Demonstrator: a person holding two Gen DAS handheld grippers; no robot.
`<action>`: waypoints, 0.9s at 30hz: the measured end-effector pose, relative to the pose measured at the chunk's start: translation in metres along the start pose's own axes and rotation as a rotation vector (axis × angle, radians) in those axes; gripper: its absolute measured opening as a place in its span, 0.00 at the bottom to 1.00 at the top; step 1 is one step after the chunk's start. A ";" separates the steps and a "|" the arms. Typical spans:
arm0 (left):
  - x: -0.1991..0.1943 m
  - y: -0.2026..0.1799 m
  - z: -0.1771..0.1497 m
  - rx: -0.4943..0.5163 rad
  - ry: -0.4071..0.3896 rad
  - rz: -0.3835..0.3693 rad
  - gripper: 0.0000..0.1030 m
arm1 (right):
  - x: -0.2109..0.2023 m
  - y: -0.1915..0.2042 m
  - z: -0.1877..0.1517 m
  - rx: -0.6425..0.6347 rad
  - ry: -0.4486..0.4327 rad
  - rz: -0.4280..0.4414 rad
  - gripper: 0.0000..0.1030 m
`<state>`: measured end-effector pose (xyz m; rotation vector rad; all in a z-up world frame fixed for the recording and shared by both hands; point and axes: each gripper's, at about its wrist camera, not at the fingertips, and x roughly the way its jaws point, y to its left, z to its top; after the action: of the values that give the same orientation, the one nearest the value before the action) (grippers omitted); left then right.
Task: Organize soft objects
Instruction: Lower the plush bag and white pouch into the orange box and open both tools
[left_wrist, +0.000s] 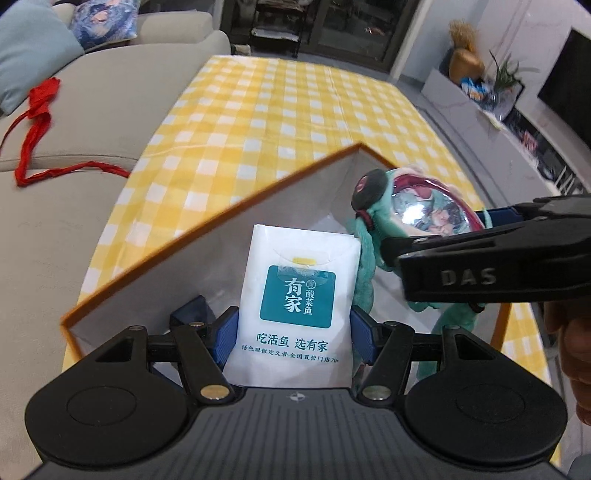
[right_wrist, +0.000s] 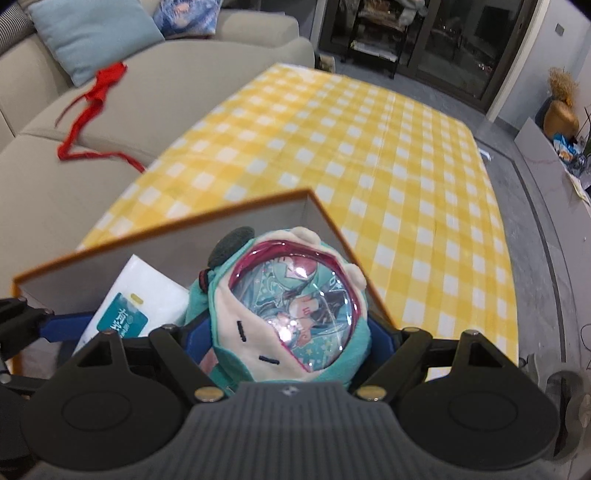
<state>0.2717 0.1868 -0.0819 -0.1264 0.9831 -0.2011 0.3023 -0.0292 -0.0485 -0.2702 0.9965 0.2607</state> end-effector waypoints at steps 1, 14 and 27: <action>0.003 -0.002 0.000 0.011 0.009 0.005 0.70 | 0.005 -0.001 -0.002 0.000 0.011 -0.002 0.79; 0.032 -0.015 0.001 0.073 0.083 0.033 0.70 | 0.047 -0.011 -0.017 -0.020 0.084 -0.010 0.79; 0.057 -0.020 -0.002 0.127 0.183 0.056 0.76 | 0.069 0.000 -0.018 -0.124 0.138 -0.027 0.81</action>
<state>0.2983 0.1541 -0.1259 0.0362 1.1512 -0.2260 0.3239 -0.0295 -0.1164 -0.4189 1.1142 0.2823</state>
